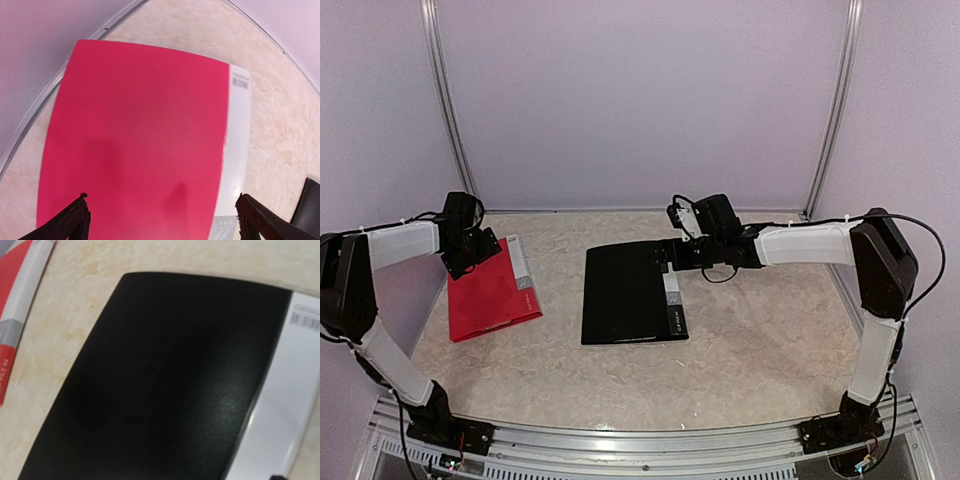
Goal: Put the files into the folder
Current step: Move the folder with files to the center of the board.
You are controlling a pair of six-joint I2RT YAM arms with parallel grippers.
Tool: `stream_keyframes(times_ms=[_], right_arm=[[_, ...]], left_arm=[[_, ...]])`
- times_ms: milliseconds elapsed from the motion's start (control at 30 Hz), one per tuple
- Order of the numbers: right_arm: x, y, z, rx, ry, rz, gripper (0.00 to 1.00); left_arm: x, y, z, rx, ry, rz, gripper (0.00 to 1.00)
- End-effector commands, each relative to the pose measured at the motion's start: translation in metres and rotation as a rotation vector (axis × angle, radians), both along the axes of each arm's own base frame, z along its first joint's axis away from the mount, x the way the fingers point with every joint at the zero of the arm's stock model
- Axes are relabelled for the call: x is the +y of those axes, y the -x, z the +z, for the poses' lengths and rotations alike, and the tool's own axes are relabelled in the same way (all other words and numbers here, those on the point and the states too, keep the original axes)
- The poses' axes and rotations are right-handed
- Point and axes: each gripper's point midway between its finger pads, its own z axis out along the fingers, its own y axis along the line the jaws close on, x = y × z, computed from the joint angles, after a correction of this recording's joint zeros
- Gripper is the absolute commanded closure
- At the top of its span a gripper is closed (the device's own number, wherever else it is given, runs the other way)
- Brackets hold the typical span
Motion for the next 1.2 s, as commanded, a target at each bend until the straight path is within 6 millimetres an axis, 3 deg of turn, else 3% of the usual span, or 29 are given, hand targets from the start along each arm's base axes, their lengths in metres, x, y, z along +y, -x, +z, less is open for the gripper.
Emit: stream_keyframes(times_ms=[0,100,267,533,833,1167], right_arm=[[0.013,0.018,-0.013,0.027,-0.033,0.062,0.08],[0.021,0.028,-0.011,0.021,-0.056,0.094,0.08],[0.034,0.047,-0.018,0.042,-0.092,0.155,0.08],[0.037,0.053,-0.024,0.049,-0.097,0.196,0.08],[0.043,0.058,-0.021,0.067,-0.133,0.235,0.08],[0.046,0.058,-0.017,0.062,-0.126,0.251,0.08]], left_arm=[[0.039,0.01,-0.019,0.06,0.037,0.095,0.01],[0.064,0.014,-0.031,0.11,0.024,0.156,0.01],[0.087,0.015,-0.038,0.125,0.094,0.21,0.01],[0.094,0.0,-0.068,0.27,0.149,0.188,0.01],[0.108,0.004,-0.084,0.329,0.204,0.193,0.01],[0.11,0.001,-0.111,0.389,0.308,0.137,0.02]])
